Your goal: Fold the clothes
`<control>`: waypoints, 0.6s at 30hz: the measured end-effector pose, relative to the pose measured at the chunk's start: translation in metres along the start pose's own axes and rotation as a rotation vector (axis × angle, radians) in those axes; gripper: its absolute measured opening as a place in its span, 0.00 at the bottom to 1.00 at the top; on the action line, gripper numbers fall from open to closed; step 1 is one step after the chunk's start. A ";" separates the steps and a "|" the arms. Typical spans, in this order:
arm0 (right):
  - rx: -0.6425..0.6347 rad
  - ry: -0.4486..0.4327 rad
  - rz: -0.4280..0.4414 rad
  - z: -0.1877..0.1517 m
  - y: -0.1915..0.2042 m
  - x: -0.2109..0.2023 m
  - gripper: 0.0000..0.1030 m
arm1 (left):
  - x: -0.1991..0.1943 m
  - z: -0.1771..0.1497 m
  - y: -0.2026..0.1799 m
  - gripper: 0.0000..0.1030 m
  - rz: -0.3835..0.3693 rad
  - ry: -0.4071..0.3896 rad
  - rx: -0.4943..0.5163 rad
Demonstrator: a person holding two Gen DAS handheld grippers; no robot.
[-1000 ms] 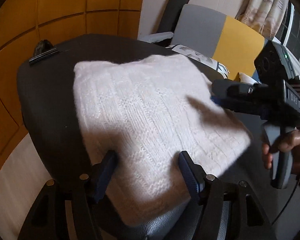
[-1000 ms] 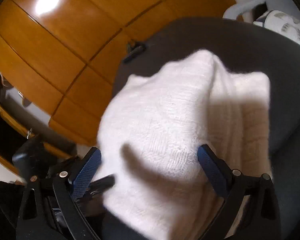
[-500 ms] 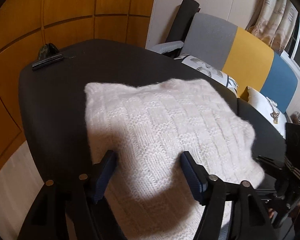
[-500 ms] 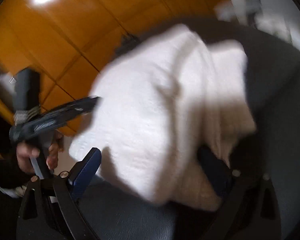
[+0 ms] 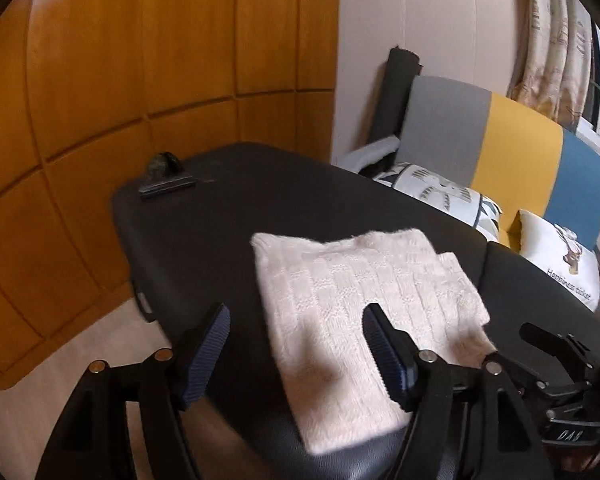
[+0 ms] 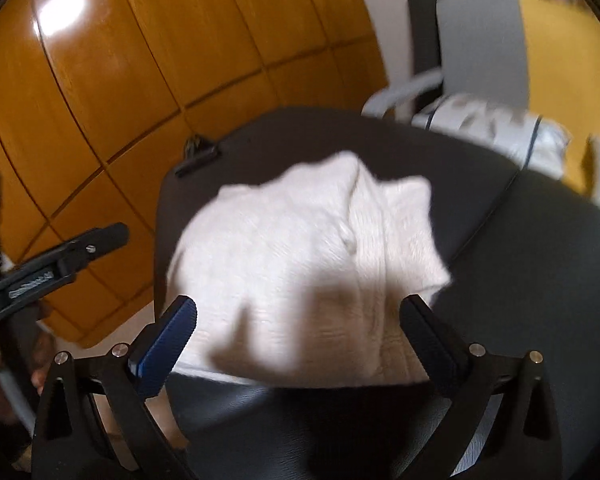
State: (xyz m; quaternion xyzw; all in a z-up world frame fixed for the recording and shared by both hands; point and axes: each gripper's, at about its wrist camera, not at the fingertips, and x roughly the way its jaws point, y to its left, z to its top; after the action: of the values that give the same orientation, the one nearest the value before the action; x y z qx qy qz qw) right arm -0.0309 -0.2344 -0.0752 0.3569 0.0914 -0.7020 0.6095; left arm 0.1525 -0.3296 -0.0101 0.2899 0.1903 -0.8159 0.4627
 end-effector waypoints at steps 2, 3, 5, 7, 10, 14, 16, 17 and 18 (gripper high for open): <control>0.006 -0.032 -0.015 0.010 0.012 -0.010 1.00 | -0.015 -0.001 -0.001 0.71 -0.025 0.002 0.007; 0.013 -0.042 -0.013 0.015 0.019 -0.016 1.00 | -0.023 -0.001 -0.001 0.71 -0.037 -0.003 0.006; 0.020 -0.057 -0.023 0.022 0.029 -0.023 1.00 | -0.037 0.000 0.002 0.71 -0.044 -0.029 -0.010; 0.006 -0.068 -0.050 0.025 0.041 -0.024 1.00 | -0.045 0.005 0.005 0.69 -0.018 -0.044 -0.023; -0.019 -0.093 -0.083 0.028 0.058 -0.032 1.00 | -0.054 0.012 0.016 0.69 -0.085 -0.077 -0.063; -0.061 -0.134 -0.148 0.037 0.079 -0.044 1.00 | -0.067 0.017 0.040 0.67 -0.308 -0.132 -0.157; -0.058 -0.163 -0.194 0.043 0.084 -0.048 1.00 | -0.072 0.020 0.049 0.69 -0.346 -0.148 -0.200; -0.052 -0.178 -0.215 0.046 0.086 -0.050 1.00 | -0.073 0.022 0.047 0.69 -0.238 -0.142 -0.174; -0.046 -0.190 -0.231 0.047 0.087 -0.051 1.00 | -0.073 0.025 0.040 0.69 -0.110 -0.137 -0.112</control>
State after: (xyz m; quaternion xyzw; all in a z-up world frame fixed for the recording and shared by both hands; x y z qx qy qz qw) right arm 0.0313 -0.2415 0.0166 0.2618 0.0898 -0.7957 0.5387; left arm 0.2092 -0.3172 0.0545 0.1965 0.2190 -0.8461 0.4446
